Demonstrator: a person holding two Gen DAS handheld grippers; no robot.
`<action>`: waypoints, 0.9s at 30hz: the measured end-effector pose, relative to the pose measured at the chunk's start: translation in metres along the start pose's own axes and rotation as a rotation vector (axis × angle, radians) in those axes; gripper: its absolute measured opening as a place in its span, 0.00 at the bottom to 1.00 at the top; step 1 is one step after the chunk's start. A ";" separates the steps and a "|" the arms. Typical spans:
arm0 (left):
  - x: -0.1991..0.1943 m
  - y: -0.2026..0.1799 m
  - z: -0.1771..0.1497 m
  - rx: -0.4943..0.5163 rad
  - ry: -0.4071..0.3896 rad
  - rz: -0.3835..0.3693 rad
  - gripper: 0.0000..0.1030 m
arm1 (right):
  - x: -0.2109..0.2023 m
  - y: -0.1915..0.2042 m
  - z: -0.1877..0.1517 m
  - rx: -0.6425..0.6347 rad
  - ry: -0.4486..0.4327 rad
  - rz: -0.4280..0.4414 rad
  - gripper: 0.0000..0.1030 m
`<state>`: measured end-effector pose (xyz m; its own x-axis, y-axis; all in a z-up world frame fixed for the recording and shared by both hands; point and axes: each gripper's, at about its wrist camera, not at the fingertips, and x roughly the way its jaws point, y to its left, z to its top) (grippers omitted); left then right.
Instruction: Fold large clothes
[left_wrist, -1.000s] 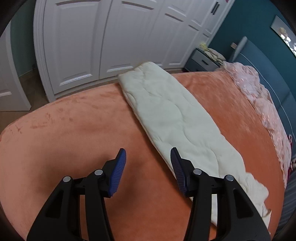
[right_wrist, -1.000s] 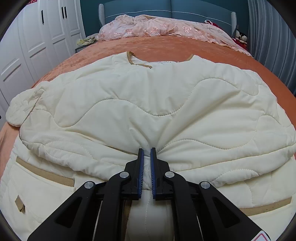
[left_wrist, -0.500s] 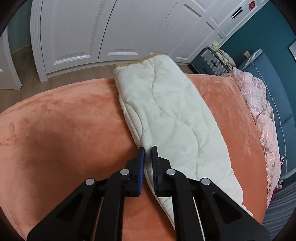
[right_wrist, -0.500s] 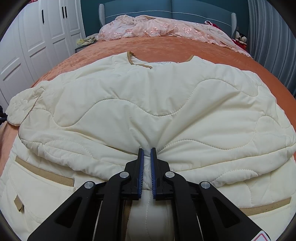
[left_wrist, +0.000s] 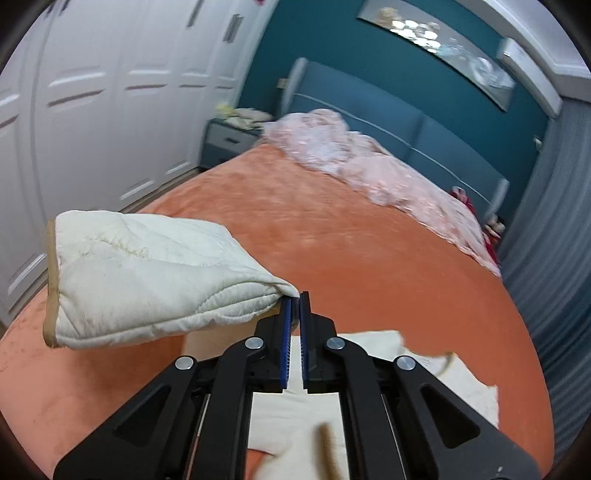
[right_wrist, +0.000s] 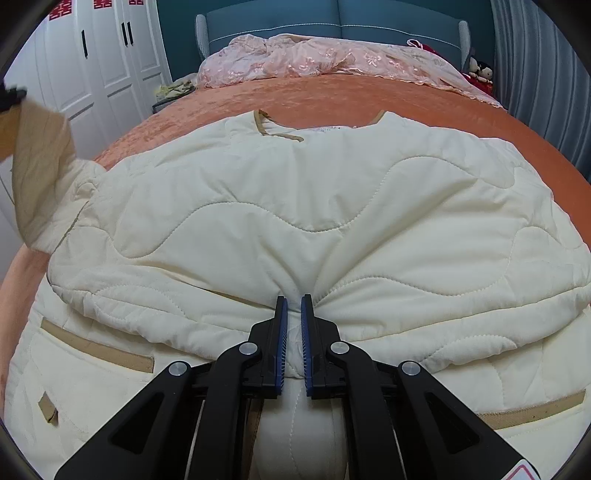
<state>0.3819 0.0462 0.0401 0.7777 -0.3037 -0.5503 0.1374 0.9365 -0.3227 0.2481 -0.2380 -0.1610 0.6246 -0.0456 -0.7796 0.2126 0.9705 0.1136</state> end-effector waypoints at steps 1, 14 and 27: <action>-0.002 -0.033 -0.006 0.048 0.008 -0.046 0.03 | -0.002 -0.002 0.000 0.007 -0.006 0.009 0.05; 0.040 -0.150 -0.167 -0.148 0.356 -0.314 0.52 | -0.086 -0.076 -0.031 0.238 -0.074 0.085 0.31; 0.058 0.034 -0.164 -0.647 0.324 -0.082 0.51 | -0.081 -0.107 0.033 0.364 -0.134 0.099 0.41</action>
<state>0.3304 0.0313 -0.1289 0.5458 -0.4989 -0.6732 -0.2808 0.6481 -0.7079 0.1999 -0.3464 -0.0899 0.7427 -0.0097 -0.6696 0.3836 0.8257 0.4135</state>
